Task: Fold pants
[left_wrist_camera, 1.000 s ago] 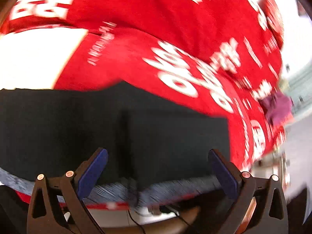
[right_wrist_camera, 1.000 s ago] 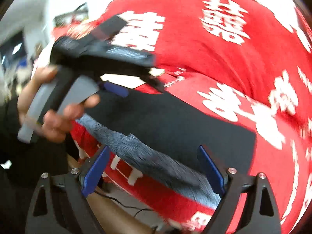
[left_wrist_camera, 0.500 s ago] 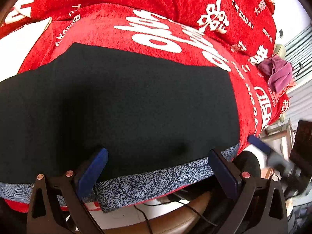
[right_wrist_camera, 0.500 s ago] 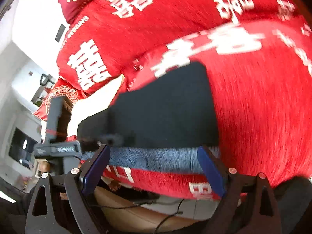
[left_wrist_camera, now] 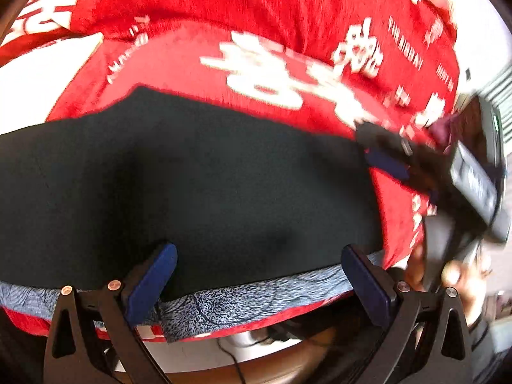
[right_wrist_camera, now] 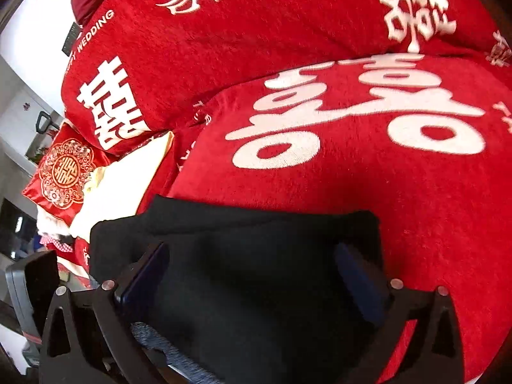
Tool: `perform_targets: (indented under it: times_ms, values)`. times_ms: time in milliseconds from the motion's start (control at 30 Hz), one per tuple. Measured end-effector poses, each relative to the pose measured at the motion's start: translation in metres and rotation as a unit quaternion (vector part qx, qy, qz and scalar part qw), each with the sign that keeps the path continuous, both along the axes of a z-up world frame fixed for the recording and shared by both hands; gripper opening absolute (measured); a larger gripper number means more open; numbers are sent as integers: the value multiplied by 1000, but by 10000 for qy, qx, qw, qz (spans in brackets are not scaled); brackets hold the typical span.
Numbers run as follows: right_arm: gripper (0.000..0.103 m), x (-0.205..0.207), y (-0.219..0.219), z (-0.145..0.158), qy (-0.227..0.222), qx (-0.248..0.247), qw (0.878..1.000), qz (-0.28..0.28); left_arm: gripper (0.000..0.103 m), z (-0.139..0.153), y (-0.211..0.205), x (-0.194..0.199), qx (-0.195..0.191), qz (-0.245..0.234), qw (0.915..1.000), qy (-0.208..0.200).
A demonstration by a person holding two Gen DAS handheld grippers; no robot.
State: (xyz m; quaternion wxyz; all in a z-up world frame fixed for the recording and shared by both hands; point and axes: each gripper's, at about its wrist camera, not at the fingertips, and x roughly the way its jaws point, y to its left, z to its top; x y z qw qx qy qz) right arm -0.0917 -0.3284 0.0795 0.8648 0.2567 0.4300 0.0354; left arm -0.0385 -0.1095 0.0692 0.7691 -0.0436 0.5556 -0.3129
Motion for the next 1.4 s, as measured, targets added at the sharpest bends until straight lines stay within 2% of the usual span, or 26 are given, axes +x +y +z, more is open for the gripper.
perform_targets:
  times_ms: [33, 100, 133, 167, 200, 233, 300, 367, 433, 500, 567, 667, 700, 733, 767, 800, 867, 967, 1033, 1067, 1167, 1233, 1267, 1300, 1367, 1400]
  values:
    - [103, -9, 4, 7, -178, -42, 9998, 5, 103, 1, 2, -1, -11, 43, 10000, -42]
    - [103, -26, 10, 15, -395, -241, 9989, -40, 103, -14, -1, 6, 361, 150, 9992, 116]
    - [103, -29, 13, 11, -302, -406, 9987, -95, 103, -26, -5, 9, 601, 125, 9979, 219]
    - [103, -28, 15, 3, -73, -550, 9983, -154, 103, -28, -11, 8, 803, 61, 9968, -18]
    - [103, -24, 17, -16, 412, -638, 9970, -160, 103, -27, -19, 3, 987, -86, 9947, -291]
    - [103, -21, 18, -25, 620, -694, 9956, -123, 103, -25, -24, 0, 1174, -181, 9924, -328]
    - [103, -19, 28, -26, 667, -1172, 9909, -45, 103, -13, -17, -5, 963, -180, 9943, -421]
    - [103, -19, 34, -16, 660, -1223, 9902, -104, 103, 2, 5, -5, 611, -44, 9966, -550]
    - [103, -23, 49, 5, 326, -1430, 9892, -46, 103, 10, 36, 2, 397, 308, 9969, -604]
    - [103, -22, 86, 18, 98, -2064, 9778, 350, 103, 10, 79, 21, 266, 854, 9950, -441]
    - [103, -17, 121, 13, 144, -2534, 9629, 912, 103, 4, 123, 37, 253, 1421, 9891, -299]
    - [103, 6, 176, -26, 606, -3395, 9230, 1707, 103, -9, 177, 60, 366, 2101, 9770, 29]
    - [103, 12, 184, -37, 698, -3496, 9166, 1809, 103, -13, 186, 62, 310, 2194, 9751, 87]
    - [103, 16, 187, -42, 592, -3496, 9182, 1767, 103, -18, 193, 63, 256, 2271, 9734, 146]
    - [103, 18, 184, -40, 440, -3372, 9258, 1652, 103, -24, 195, 64, 267, 2252, 9737, 207]
    - [103, 25, 177, -42, 524, -3119, 9359, 1552, 103, -31, 193, 65, 353, 2183, 9749, 256]
    - [103, 29, 169, -42, 593, -2898, 9441, 1458, 103, -40, 184, 61, 616, 2083, 9761, 82]
    - [103, 33, 174, -41, 777, -3084, 9345, 1596, 103, -43, 164, 56, 1215, 1921, 9735, -239]
    - [103, 45, 178, -37, 1117, -3018, 9336, 1574, 103, -41, 155, 52, 1610, 1907, 9675, -411]
    - [103, 46, 180, -29, 1070, -2962, 9372, 1501, 103, -39, 159, 52, 1630, 2044, 9643, -427]
    - [103, 45, 193, -7, 459, -2389, 9572, 1566, 103, -31, 183, 57, 1485, 2479, 9570, -248]
    - [103, 52, 207, -16, 490, -2021, 9617, 1784, 103, -31, 196, 57, 1668, 2734, 9471, -218]
    - [103, 58, 215, -28, 666, -1944, 9590, 1951, 103, -33, 203, 60, 1784, 2818, 9425, -199]
    - [103, 65, 225, -45, 952, -2109, 9500, 2097, 103, -34, 210, 62, 1727, 2807, 9440, -157]
    - [103, 65, 252, -57, 808, -3245, 9126, 2351, 103, -35, 229, 68, 1492, 2773, 9491, -68]
    - [103, 67, 262, -59, 875, -3508, 8987, 2483, 103, -34, 235, 70, 1433, 2752, 9506, -98]
